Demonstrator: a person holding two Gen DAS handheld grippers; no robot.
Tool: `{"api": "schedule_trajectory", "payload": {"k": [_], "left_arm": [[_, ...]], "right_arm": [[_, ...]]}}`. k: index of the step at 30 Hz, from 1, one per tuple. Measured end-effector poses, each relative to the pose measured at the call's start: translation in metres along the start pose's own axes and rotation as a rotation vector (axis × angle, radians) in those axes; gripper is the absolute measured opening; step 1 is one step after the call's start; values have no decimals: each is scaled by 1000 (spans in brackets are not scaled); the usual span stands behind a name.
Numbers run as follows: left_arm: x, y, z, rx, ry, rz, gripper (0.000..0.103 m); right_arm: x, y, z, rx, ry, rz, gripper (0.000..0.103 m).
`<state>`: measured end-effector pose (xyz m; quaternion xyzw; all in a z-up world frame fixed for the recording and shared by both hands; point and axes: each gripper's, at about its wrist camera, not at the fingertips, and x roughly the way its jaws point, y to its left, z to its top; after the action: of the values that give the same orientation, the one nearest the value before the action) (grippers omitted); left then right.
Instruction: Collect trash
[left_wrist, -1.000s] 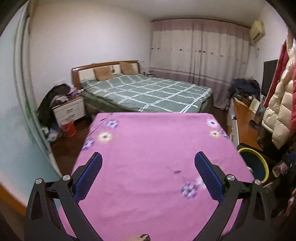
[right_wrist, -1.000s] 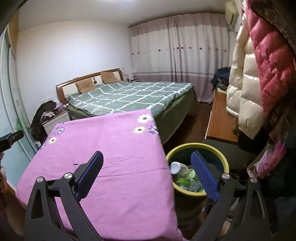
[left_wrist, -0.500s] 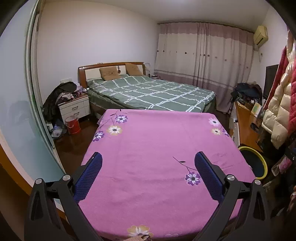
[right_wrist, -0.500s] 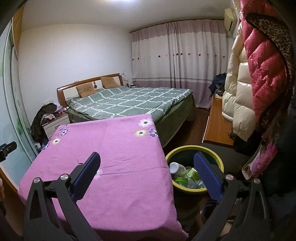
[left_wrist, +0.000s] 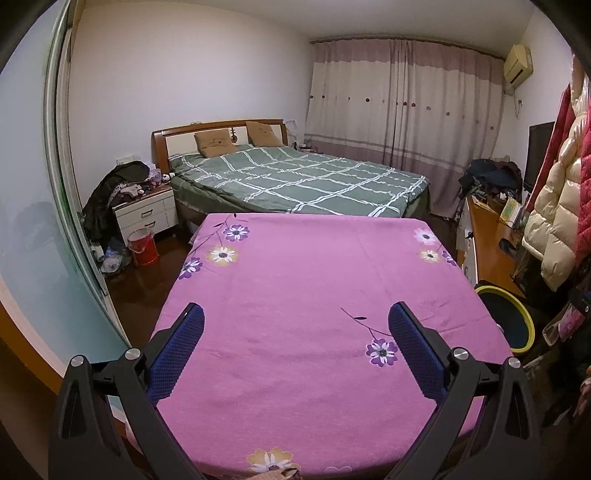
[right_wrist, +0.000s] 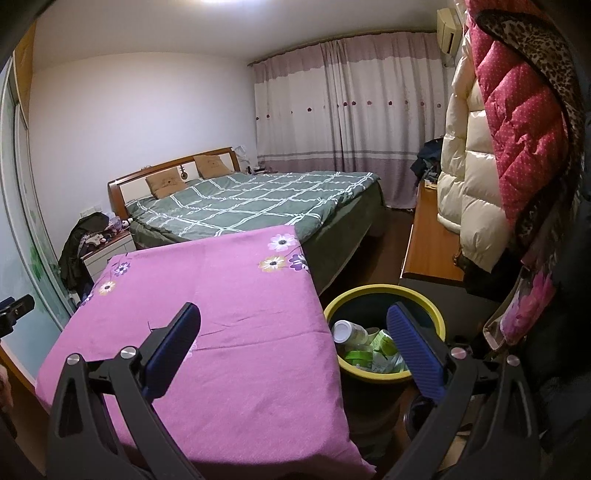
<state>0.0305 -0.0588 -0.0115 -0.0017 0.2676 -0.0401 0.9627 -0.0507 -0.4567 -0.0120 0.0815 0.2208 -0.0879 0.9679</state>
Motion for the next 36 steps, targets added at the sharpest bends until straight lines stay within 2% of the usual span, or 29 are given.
{"api": "schedule_trajectory", "payload": {"k": [36], "left_arm": [[8, 3, -6, -9, 15, 9, 98]], "right_arm": [[1, 10, -2, -6, -9, 10, 96]]}}
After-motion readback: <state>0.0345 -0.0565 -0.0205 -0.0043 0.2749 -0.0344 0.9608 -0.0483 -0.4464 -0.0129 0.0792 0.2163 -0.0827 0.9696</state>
